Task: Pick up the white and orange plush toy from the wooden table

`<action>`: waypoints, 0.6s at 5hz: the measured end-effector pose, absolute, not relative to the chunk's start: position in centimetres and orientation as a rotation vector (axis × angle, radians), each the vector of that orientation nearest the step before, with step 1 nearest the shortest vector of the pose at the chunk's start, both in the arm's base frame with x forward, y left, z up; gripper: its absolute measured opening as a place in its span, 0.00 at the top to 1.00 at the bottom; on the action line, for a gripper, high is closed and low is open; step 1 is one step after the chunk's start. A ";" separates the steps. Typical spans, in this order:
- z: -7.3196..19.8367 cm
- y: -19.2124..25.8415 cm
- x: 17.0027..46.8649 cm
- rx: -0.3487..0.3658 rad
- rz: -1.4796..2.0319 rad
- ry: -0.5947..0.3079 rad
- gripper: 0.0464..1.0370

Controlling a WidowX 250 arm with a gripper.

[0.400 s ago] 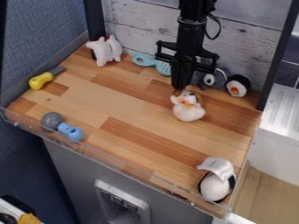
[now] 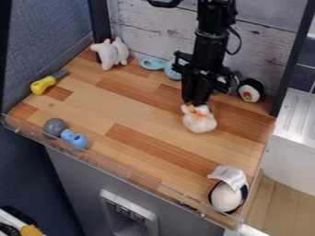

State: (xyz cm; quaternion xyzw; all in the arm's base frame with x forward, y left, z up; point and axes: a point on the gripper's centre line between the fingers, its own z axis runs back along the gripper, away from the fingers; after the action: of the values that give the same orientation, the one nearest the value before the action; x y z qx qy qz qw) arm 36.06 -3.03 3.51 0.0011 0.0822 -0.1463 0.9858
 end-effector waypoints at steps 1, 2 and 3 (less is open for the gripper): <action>4.3 -3.8 35.5 0.006 -0.508 0.151 0.25; 3.8 -4.4 35.0 0.004 -0.636 0.148 0.04; 3.3 -4.5 34.7 0.007 -0.626 0.147 0.03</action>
State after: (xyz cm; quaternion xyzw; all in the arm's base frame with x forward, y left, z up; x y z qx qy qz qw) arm 34.73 -4.54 3.29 0.0037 0.0720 -0.3074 0.9488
